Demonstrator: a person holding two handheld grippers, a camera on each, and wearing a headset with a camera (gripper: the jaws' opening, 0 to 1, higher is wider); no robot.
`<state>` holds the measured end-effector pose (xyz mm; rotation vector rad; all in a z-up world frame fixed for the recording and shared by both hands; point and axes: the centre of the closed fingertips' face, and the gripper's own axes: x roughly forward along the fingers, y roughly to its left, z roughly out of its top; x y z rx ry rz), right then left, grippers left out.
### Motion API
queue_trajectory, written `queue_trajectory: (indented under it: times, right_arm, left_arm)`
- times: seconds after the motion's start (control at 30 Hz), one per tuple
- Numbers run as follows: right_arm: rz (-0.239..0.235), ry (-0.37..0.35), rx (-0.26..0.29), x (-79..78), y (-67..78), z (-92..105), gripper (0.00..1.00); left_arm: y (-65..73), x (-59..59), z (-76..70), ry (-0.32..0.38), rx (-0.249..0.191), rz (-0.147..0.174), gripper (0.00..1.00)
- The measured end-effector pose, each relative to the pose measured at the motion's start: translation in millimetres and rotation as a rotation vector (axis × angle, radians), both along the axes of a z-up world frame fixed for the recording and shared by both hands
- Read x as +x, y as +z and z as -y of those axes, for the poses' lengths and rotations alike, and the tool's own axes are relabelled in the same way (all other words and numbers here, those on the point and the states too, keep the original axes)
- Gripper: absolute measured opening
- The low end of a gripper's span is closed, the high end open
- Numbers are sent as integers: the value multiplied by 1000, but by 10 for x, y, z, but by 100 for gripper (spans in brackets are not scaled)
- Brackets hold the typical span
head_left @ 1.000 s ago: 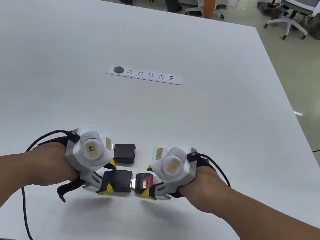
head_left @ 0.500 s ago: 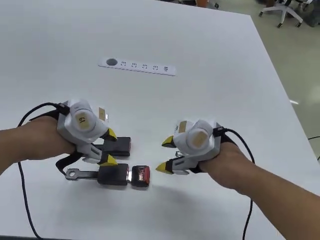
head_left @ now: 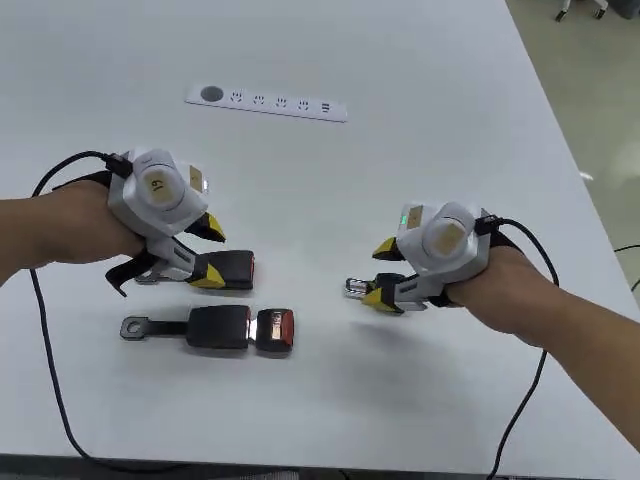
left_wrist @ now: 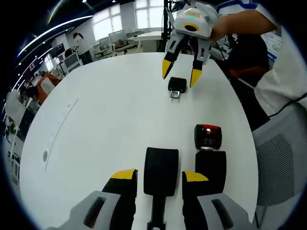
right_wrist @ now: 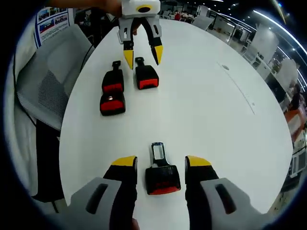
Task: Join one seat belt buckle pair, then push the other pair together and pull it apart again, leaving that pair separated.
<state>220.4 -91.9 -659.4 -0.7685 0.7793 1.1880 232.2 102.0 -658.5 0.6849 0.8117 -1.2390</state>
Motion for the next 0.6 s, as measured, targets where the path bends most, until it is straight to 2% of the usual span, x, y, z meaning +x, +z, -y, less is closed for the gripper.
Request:
queue_trajectory:
  times: [0.2, 0.27, 0.33, 0.37, 0.5, 0.6]
  right_arm:
    - [-36, -1, -42, 23, -194, 246, 37]
    - [-46, 5, -57, -16, -212, 285, 36]
    - [-66, 4, -63, -46, -258, 314, 34]
    - [-67, 6, -65, -15, -323, 331, 33]
    - [-74, 7, -55, -22, -310, 297, 34]
    - [-76, 12, -49, -21, -307, 278, 33]
  left_arm:
    - [-175, -4, -40, -28, 33, -25, 36]
    - [-166, 2, -38, -34, 45, -30, 35]
    - [-221, -9, -49, -14, 59, -57, 35]
    - [-237, -17, -47, -21, 64, -60, 35]
    - [-276, -44, -37, -34, 76, -79, 34]
    - [-282, -71, -35, -69, 96, -66, 34]
